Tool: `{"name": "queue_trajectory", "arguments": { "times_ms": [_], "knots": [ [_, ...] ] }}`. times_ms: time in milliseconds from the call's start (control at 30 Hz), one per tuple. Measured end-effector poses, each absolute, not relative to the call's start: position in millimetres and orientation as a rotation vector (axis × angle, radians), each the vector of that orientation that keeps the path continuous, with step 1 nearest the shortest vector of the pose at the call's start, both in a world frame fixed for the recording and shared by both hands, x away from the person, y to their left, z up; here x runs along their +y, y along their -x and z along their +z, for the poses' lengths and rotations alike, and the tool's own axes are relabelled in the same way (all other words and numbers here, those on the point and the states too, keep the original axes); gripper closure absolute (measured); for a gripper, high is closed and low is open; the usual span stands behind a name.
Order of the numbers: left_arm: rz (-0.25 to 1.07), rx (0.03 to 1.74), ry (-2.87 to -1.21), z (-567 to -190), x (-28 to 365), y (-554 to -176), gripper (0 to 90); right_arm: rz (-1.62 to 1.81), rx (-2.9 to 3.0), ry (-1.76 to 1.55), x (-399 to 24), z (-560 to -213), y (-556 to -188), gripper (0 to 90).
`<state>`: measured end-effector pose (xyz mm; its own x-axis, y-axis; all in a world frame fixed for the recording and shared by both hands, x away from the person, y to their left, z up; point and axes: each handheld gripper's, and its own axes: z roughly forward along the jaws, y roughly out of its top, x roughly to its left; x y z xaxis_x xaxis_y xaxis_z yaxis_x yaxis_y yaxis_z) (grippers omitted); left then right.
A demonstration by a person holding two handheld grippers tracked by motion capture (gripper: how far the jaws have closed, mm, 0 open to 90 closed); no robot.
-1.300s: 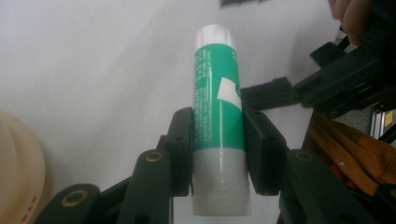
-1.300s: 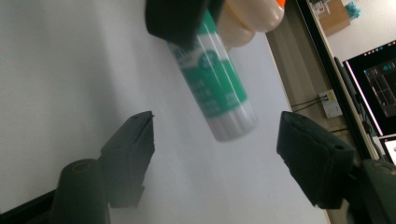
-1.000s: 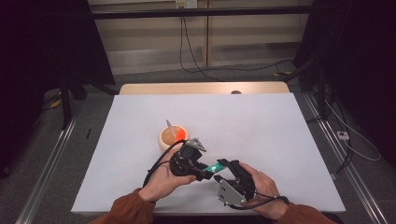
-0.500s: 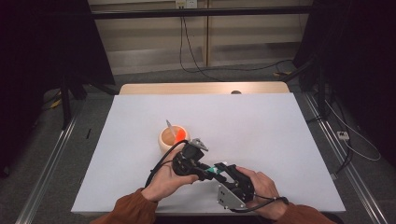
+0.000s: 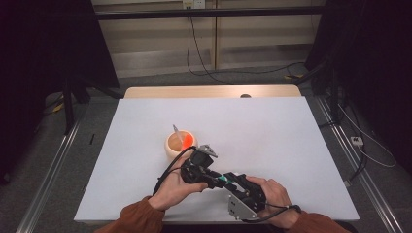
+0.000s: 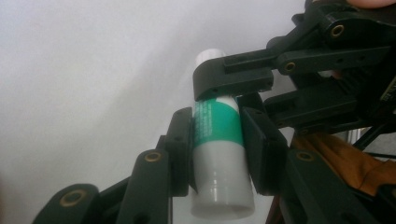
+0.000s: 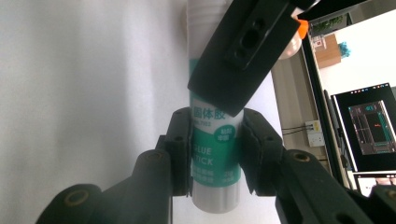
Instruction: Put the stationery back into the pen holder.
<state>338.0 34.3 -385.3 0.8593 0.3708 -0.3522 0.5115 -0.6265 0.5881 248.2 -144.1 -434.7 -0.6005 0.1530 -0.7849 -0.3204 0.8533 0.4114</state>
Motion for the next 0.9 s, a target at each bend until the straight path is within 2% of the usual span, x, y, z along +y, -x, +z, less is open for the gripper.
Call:
{"name": "queue_trajectory", "arguments": {
  "times_ms": [67, 100, 233, 400, 600, 900],
  "knots": [
    [-0.247, 0.633, -2.304, -384.1, 36.3, -337.9, 64.4, 0.683, 2.124, 0.101, -144.4, -434.1, -248.0, 66.8],
    [-0.237, 0.639, -2.294, -383.6, 37.7, -337.9, 56.7, 0.69, 2.136, 0.099, -145.2, -433.5, -248.9, 66.8],
    [-0.203, 0.663, -2.259, -381.1, 49.6, -337.5, 51.5, 0.702, 2.167, 0.061, -148.1, -434.3, -250.7, 66.8],
    [-0.124, 0.659, -2.247, -381.1, 64.0, -330.7, 37.6, 0.78, 2.194, -0.084, -157.5, -430.6, -257.9, 66.8],
    [-0.048, 0.661, -2.245, -383.2, 72.5, -325.5, 26.3, 0.863, 2.222, -0.218, -169.9, -427.4, -269.8, 66.8],
    [0.042, 0.629, -2.25, -389.3, 77.8, -319.5, 18.3, 1.002, 2.27, -0.413, -184.1, -425.3, -281.0, 66.7]
  ]
}}
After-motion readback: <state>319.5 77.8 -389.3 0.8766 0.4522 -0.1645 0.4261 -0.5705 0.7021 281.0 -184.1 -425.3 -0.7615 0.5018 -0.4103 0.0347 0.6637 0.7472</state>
